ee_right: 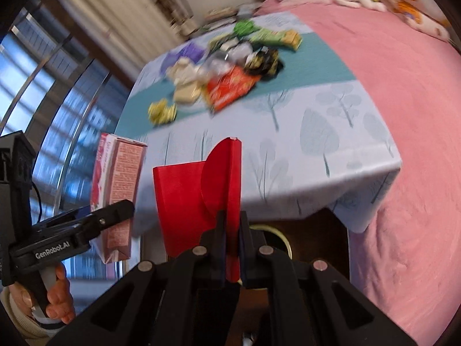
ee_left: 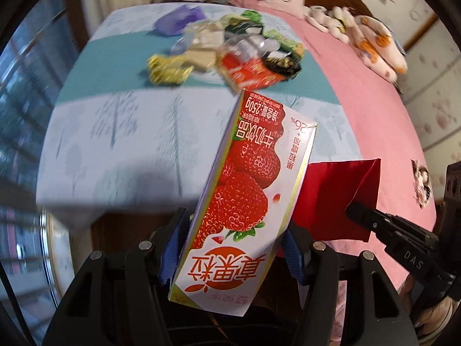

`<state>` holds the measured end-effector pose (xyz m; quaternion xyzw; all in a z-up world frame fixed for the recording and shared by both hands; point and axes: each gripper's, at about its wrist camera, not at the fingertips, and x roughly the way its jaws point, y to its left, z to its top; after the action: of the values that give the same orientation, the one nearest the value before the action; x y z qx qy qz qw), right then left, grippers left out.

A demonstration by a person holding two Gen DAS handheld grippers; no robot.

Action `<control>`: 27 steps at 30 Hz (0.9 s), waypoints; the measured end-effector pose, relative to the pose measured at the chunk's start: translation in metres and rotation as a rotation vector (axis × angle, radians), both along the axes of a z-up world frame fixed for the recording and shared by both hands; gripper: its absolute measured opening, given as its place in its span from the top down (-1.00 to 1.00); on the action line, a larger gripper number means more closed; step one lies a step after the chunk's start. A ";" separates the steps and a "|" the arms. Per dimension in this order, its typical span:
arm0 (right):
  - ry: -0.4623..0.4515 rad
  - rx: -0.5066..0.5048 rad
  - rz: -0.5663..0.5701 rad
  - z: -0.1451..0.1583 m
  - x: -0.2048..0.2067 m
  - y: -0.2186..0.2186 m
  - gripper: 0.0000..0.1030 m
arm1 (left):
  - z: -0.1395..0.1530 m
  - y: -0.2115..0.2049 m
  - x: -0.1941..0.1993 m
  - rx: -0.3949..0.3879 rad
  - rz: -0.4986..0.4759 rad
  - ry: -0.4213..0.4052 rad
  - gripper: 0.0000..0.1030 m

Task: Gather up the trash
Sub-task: 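Carry the red paper and strawberry carton over the bin and release both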

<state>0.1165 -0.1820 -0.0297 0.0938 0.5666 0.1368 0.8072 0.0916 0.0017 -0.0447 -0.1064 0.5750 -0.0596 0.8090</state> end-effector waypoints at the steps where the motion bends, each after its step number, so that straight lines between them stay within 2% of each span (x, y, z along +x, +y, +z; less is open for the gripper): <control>1: 0.011 0.000 0.021 -0.003 -0.005 -0.002 0.88 | -0.003 -0.001 -0.014 0.012 0.021 0.008 -0.16; 9: 0.120 -0.041 0.128 -0.046 -0.036 -0.001 0.88 | -0.034 0.003 -0.076 0.064 0.115 0.093 -0.16; 15: 0.221 -0.113 0.143 -0.107 -0.054 0.009 0.87 | -0.087 0.010 -0.095 0.079 0.148 0.189 -0.16; 19: 0.268 -0.164 0.145 -0.150 -0.060 0.017 0.87 | -0.139 0.012 -0.089 0.080 0.161 0.243 -0.16; 23: 0.297 -0.239 0.137 -0.206 -0.061 0.023 0.87 | -0.202 0.010 -0.074 0.067 0.151 0.289 -0.16; 27: 0.338 -0.274 0.121 -0.272 -0.059 0.026 0.87 | -0.273 0.002 -0.055 0.046 0.111 0.309 -0.16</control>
<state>0.0577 -0.1558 -0.3016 -0.0295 0.7116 0.0892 0.6962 0.0366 0.0033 -0.3180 -0.1271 0.6871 0.0154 0.7152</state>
